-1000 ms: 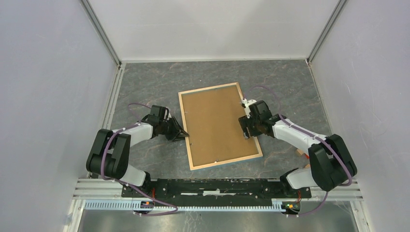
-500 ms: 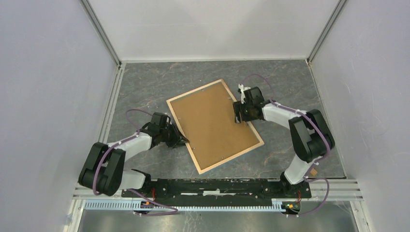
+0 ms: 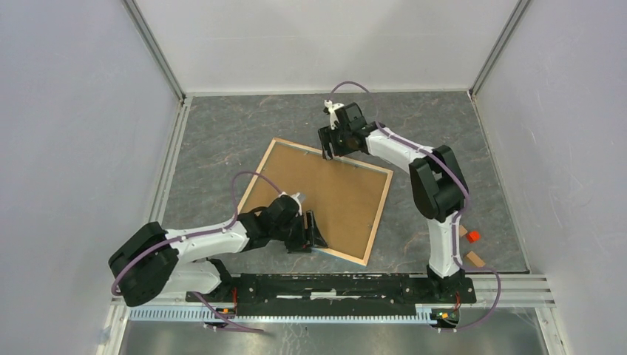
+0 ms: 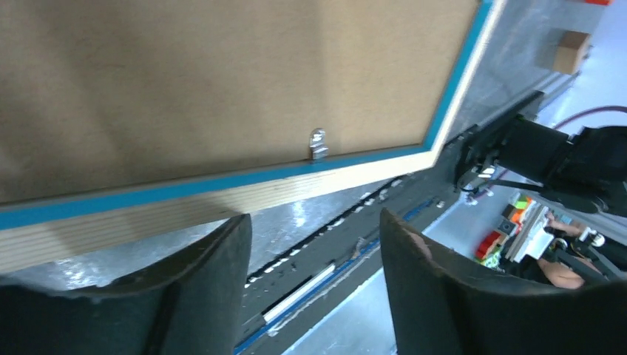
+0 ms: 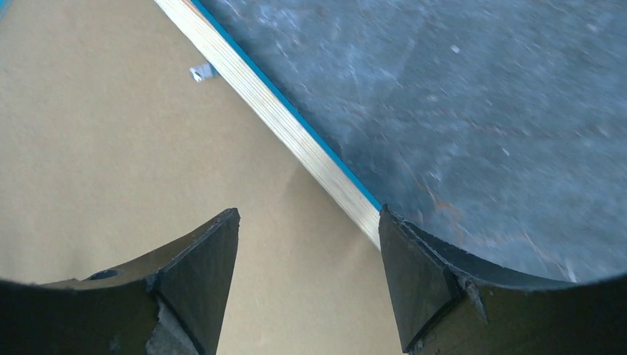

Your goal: Put the photo into the frame

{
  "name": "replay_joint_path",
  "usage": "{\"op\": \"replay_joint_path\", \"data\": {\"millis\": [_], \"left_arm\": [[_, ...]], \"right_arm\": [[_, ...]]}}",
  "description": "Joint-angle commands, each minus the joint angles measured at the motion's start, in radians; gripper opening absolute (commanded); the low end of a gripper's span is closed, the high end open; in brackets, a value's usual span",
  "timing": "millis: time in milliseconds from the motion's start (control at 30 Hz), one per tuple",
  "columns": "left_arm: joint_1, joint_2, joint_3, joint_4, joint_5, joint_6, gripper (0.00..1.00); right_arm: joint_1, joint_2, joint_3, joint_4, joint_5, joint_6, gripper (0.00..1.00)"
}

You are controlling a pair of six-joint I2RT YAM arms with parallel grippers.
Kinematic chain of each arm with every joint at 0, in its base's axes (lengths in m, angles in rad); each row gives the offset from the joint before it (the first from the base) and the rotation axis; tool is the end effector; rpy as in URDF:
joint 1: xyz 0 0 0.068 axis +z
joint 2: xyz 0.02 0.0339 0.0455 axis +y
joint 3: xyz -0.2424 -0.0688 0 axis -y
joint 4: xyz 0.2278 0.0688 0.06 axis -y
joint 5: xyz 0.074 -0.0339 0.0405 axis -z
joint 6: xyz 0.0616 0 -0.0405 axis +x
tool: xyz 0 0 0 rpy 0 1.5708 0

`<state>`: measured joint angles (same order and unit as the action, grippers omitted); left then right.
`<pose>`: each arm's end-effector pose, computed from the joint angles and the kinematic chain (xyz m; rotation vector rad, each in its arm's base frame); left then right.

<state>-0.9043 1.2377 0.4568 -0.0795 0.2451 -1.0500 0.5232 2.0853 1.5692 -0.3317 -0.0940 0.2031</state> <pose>0.1317 -0.1916 0.1234 -0.0750 2.7557 -1.0365 0.3926 0.2331 0.1628 -0.4356 2.4238 0.4390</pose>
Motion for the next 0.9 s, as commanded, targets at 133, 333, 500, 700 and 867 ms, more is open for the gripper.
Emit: {"op": "replay_joint_path", "data": {"millis": [133, 333, 500, 700, 867], "left_arm": [[0.039, -0.186, 0.152, -0.207, -0.107, 0.241, 0.94], [0.368, -0.237, 0.331, -0.479, -0.147, 0.433, 1.00], [0.559, -0.120, 0.480, -0.583, -0.240, 0.531, 1.00], [0.575, -0.025, 0.500, -0.571, -0.227, 0.552, 1.00], [0.575, -0.038, 0.427, -0.483, -0.064, 0.528, 1.00]], "right_arm": [[-0.018, -0.368, -0.316, -0.135, 0.171, -0.069, 0.75], [-0.017, -0.629, -0.662, -0.098, 0.128, -0.021, 0.75], [-0.025, -0.777, -0.812, -0.079, 0.131, 0.021, 0.75], [0.013, -0.842, -0.892, -0.085, 0.096, 0.100, 0.69], [0.037, -0.837, -0.900, -0.117, 0.071, 0.063, 0.70]]}}
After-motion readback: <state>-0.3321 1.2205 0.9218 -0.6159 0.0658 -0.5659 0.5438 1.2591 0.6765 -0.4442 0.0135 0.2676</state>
